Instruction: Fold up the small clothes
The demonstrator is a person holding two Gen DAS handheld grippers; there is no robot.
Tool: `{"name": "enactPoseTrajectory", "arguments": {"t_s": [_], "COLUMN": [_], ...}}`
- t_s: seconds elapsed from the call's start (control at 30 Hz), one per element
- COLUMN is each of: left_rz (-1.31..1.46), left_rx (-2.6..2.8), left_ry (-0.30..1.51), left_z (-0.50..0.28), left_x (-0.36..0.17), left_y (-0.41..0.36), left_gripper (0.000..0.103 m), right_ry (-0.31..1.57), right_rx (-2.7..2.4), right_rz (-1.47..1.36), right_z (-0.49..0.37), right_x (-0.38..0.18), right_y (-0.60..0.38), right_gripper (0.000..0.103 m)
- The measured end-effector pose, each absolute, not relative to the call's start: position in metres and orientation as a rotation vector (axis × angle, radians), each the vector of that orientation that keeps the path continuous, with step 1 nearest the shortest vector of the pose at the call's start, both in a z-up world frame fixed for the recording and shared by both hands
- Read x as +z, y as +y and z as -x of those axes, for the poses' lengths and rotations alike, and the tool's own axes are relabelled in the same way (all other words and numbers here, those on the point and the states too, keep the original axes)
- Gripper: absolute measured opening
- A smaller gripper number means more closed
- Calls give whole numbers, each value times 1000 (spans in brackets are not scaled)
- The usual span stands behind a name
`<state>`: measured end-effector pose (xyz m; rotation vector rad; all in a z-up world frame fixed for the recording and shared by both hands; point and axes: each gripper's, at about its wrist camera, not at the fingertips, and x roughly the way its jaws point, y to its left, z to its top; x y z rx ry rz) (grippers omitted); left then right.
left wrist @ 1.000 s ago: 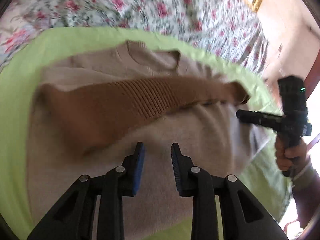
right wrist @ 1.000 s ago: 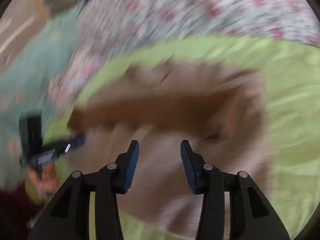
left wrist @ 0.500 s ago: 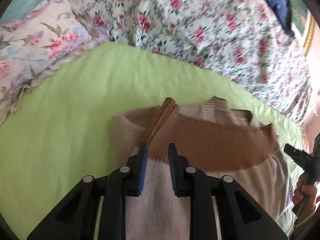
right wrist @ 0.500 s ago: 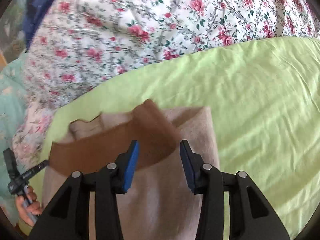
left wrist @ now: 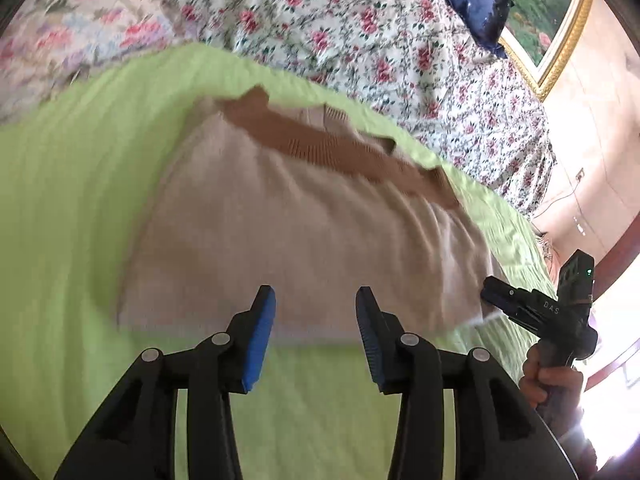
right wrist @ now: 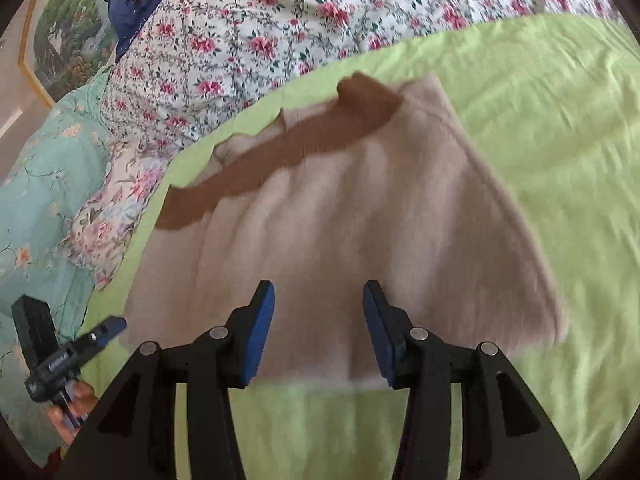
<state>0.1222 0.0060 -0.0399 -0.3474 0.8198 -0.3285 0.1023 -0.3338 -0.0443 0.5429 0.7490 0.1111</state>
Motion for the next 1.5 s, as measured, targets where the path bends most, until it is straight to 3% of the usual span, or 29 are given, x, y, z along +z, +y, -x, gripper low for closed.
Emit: {"name": "enactPoseTrajectory", "arguments": {"t_s": [0.23, 0.4, 0.6, 0.67, 0.73, 0.77, 1.1, 1.23, 1.33, 1.5], "left_rz": [442, 522, 635, 623, 613, 607, 310, 174, 136, 102], "left_rx": [-263, -185, -107, -82, -83, -109, -350, -414, -448, -460], "left_ry": [859, 845, 807, 802, 800, 804, 639, 667, 714, 741], "left_z": [-103, -113, -142, -157, -171, -178, -174, -178, -185, -186], "left_x": [-63, -70, -75, -75, -73, -72, 13, 5, -12, -26], "left_y": [16, 33, 57, 58, 56, 54, -52, -112, -139, -154], "left_gripper": [47, 59, 59, 54, 28, 9, 7, 7, 7, 7], "right_ry": [758, 747, 754, 754, 752, 751, 759, 808, 860, 949], "right_rx": [120, 130, 160, 171, 182, 181, 246, 366, 449, 552], "right_rz": [-555, -572, -557, -557, -555, -552, -584, -636, -639, -670], "right_z": [-73, -66, -77, -84, -95, -99, -160, -187, -212, -251], "right_x": [-48, -46, -43, -42, -39, -38, -2, 7, 7, -8], "right_y": [-320, -315, -308, -308, -310, -312, -353, -351, -337, -308], "right_gripper": [50, 52, 52, 52, 52, 52, 52, 54, 69, 71]}}
